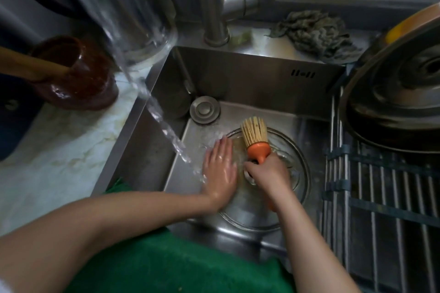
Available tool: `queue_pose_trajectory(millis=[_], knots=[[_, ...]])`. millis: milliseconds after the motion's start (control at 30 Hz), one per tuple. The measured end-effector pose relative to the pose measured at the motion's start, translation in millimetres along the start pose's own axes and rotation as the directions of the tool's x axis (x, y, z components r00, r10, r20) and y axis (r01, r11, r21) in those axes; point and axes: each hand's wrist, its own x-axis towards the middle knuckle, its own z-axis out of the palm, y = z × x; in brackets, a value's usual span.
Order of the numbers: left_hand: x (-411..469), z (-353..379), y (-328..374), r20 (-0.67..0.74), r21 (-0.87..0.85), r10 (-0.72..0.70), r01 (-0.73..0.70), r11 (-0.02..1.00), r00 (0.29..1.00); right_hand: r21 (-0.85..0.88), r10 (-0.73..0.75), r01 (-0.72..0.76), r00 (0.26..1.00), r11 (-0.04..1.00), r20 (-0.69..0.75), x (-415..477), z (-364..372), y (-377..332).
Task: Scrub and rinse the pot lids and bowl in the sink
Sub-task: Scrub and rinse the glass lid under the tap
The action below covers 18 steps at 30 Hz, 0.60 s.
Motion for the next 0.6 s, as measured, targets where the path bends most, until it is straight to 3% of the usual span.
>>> queue_pose_trajectory(millis=[100,133,200,300,367,433,533,567,600], knots=[[-25.7,8.7,4.6,0.103,-0.034,0.346,-0.344,0.938,0.933,0.048,0.006,-0.005,1.000,0.999,-0.020,4.3,1.5,-0.8],[-20.6,7.6,-1.6,0.117,-0.044,0.393,-0.390,0.920,0.912,0.075,0.013,-0.012,1.000,0.997,-0.013,4.6,2.7,-0.7],[-0.4,0.4,-9.5,0.065,-0.015,0.384,-0.384,0.923,0.921,0.129,0.010,-0.010,1.000,0.992,0.003,6.4,4.9,-1.2],[30.6,-8.8,-9.1,-0.029,-0.043,0.119,-0.120,0.992,0.992,0.138,-0.024,0.021,0.999,0.990,0.025,10.7,3.5,-3.9],[37.9,-8.4,-9.1,-0.067,-0.028,-0.010,0.009,1.000,0.998,0.135,-0.039,0.034,0.999,0.990,0.032,13.5,5.9,-4.3],[21.6,-2.5,-3.6,-0.022,0.051,0.092,-0.091,0.995,0.996,0.156,-0.029,0.024,0.999,0.987,0.026,13.2,9.7,-1.6],[8.8,-5.6,-8.2,0.096,0.104,0.418,-0.427,0.898,0.903,0.206,0.018,-0.022,1.000,0.978,0.022,16.7,11.7,-1.1],[21.3,-9.3,-14.5,0.103,0.082,0.393,-0.402,0.912,0.914,0.222,0.026,-0.034,0.999,0.975,0.042,18.1,11.6,-2.2],[37.8,-13.6,-21.7,0.087,0.014,0.272,-0.274,0.962,0.958,0.235,0.021,-0.036,0.998,0.971,0.066,19.4,12.2,-2.8]])
